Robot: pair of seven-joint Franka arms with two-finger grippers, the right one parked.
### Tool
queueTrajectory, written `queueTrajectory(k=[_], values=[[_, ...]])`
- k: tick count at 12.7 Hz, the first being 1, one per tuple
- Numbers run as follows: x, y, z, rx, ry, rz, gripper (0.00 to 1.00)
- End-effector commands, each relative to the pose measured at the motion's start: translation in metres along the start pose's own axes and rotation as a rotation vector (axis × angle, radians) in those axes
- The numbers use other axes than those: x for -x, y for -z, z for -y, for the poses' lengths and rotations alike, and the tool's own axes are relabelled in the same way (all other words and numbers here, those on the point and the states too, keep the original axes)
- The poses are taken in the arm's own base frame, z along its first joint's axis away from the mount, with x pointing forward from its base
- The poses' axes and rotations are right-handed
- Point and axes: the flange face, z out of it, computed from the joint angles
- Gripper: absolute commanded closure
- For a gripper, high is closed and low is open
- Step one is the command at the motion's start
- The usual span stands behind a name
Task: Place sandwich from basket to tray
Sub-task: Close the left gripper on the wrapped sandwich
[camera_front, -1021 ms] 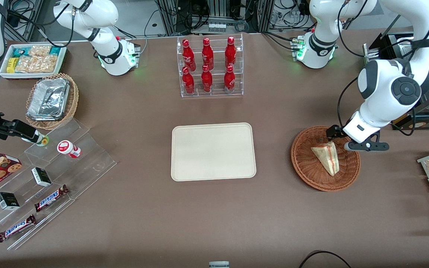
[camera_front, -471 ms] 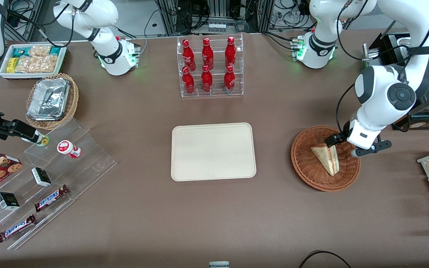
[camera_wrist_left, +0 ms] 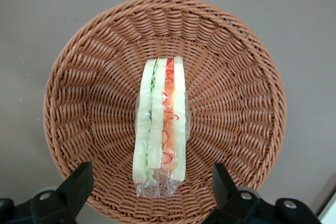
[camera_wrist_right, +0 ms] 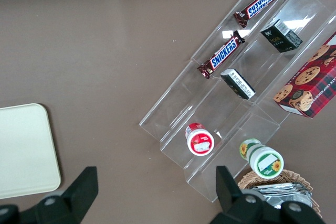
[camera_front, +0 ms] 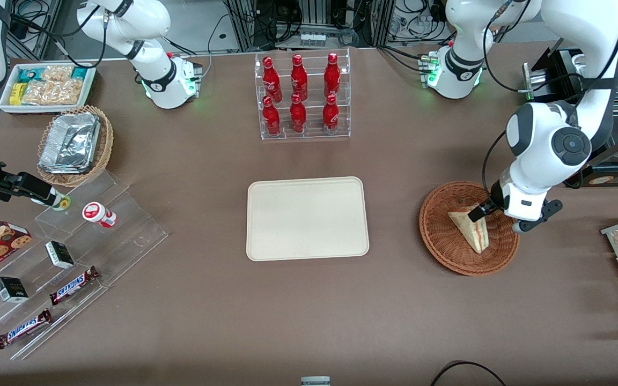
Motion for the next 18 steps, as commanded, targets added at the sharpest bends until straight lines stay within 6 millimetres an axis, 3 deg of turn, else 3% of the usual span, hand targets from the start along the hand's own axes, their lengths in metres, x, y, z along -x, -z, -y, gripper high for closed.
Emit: queueTrajectory(k=[1, 8, 9, 11, 12, 15, 18], values=[[0.001, -0.017, -0.003, 0.002, 0.023, 0.014, 0.0], [-0.002, -0.056, -0.006, 0.011, 0.029, 0.019, 0.0], [-0.002, -0.059, -0.005, 0.008, 0.029, 0.024, 0.05], [-0.002, -0.059, -0.005, 0.007, 0.029, 0.025, 0.73], [-0.002, -0.059, -0.004, 0.005, 0.03, 0.027, 0.99], [0.0, -0.055, -0.004, -0.004, 0.022, 0.039, 1.0], [-0.008, -0.028, -0.013, -0.023, 0.018, 0.062, 1.0]])
